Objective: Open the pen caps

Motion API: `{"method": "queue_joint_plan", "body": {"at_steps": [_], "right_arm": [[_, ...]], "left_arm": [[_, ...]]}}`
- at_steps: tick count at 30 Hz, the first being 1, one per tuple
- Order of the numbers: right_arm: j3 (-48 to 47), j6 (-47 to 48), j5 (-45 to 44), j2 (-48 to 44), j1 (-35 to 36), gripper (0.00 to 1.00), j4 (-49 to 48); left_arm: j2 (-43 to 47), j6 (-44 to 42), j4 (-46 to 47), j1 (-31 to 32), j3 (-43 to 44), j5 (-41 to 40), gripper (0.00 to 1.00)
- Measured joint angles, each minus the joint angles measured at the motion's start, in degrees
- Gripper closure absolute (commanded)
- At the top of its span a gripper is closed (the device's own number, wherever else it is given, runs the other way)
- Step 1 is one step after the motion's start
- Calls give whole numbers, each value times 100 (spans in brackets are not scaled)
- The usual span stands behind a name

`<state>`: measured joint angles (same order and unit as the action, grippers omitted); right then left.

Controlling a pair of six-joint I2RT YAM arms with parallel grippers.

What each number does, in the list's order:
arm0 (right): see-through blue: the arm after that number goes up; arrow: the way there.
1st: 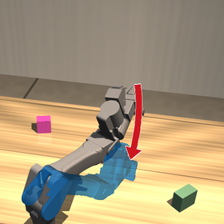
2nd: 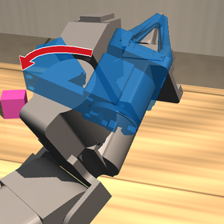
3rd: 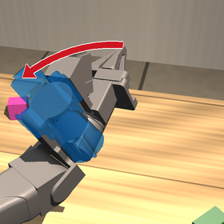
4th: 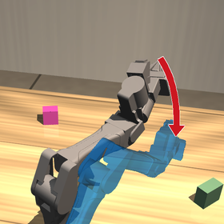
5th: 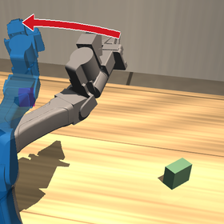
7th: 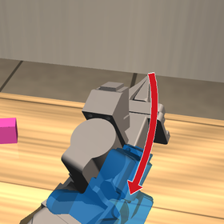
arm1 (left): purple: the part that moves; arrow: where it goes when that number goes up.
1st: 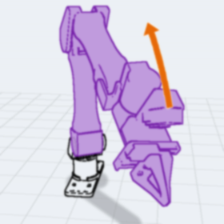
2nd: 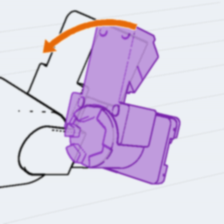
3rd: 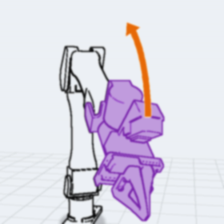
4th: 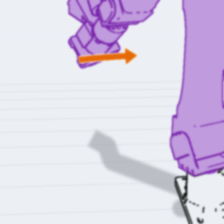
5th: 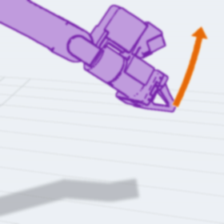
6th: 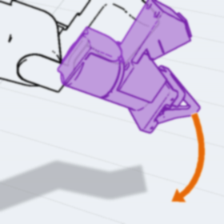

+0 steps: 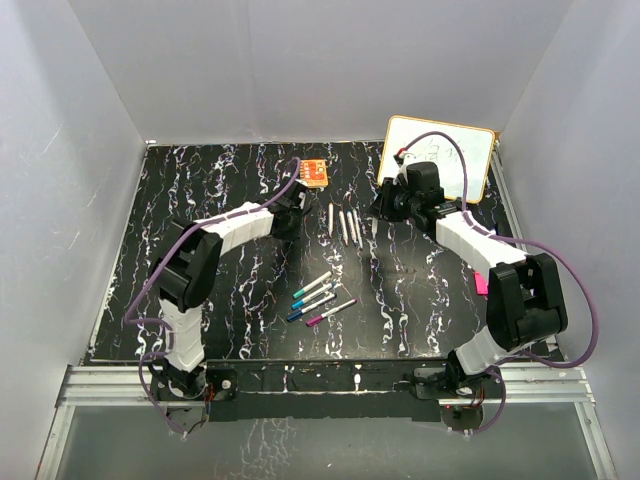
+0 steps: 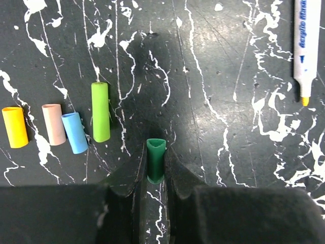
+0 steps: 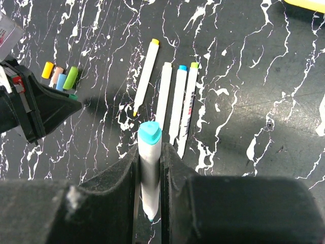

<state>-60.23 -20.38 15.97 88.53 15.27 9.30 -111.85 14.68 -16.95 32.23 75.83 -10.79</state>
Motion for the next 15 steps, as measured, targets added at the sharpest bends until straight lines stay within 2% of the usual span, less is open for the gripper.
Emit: {"method": "queue_joint_plan", "body": {"at_steps": [15], "right_arm": [[-2,133,0,400,0,100,225]], "left_arm": [[-315,-166,42,-105,243,-262,100]]}}
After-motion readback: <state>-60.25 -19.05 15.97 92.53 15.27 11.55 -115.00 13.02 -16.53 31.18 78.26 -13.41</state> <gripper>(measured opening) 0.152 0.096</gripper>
